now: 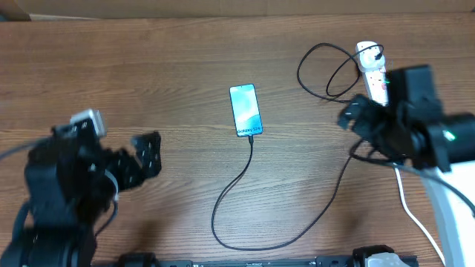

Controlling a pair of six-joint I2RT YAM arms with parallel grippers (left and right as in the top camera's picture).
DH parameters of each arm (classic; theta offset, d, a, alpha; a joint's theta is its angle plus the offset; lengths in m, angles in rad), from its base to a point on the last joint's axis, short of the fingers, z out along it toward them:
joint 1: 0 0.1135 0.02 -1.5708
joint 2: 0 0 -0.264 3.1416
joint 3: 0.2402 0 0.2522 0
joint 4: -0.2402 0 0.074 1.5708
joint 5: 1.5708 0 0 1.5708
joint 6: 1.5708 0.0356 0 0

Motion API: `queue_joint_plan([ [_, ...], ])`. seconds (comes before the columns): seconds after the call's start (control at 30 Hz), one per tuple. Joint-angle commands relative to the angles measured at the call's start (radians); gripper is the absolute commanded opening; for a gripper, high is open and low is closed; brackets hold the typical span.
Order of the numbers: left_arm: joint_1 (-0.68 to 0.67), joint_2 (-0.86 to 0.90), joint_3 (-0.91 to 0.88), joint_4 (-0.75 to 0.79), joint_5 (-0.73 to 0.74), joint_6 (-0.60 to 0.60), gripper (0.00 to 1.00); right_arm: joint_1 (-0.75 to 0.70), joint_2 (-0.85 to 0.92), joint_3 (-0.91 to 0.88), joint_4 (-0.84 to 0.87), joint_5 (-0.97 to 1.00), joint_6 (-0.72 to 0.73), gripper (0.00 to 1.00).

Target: Plug charger to phone and switch on socket

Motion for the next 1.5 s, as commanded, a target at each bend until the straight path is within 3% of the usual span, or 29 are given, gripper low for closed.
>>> queue_joint_plan([
  [0.0, 0.005, -0.045, 0.003, -0.052, -0.018, -0.011, 0.99, -0.042, -0.043, 0.033, 0.006, 0.083, 0.040, 1.00],
  [0.23, 0.005, -0.035, 0.001, -0.144, -0.019, -0.011, 1.00, -0.077, -0.040, 0.033, 0.059, 0.087, 0.023, 1.00],
  [0.43, 0.005, -0.029, 0.001, -0.150, -0.018, -0.011, 1.00, -0.093, -0.010, 0.033, 0.202, 0.273, 0.020, 1.00],
  [0.63, 0.005, -0.027, 0.001, -0.161, -0.020, -0.011, 1.00, -0.340, 0.291, 0.134, 0.252, -0.060, -0.200, 1.00],
  [0.77, 0.005, -0.027, 0.001, -0.161, -0.020, -0.011, 1.00, -0.483, 0.555, 0.340, 0.177, -0.216, -0.270, 1.00],
  [0.93, 0.005, -0.027, 0.001, -0.161, -0.019, -0.011, 1.00, -0.515, 0.768, 0.481, 0.122, -0.218, -0.321, 1.00],
  [1.17, 0.005, -0.027, 0.001, -0.161, -0.017, -0.011, 0.99, -0.515, 0.855, 0.462, 0.333, -0.206, -0.321, 1.00],
  [1.33, 0.005, -0.027, 0.001, -0.161, -0.020, -0.011, 0.99, -0.512, 0.873, 0.458, 0.474, 0.006, -0.260, 1.00],
  [1.47, 0.005, -0.027, 0.001, -0.161, -0.020, -0.011, 1.00, -0.512, 0.938, 0.458, 0.521, 0.011, -0.262, 1.00],
])
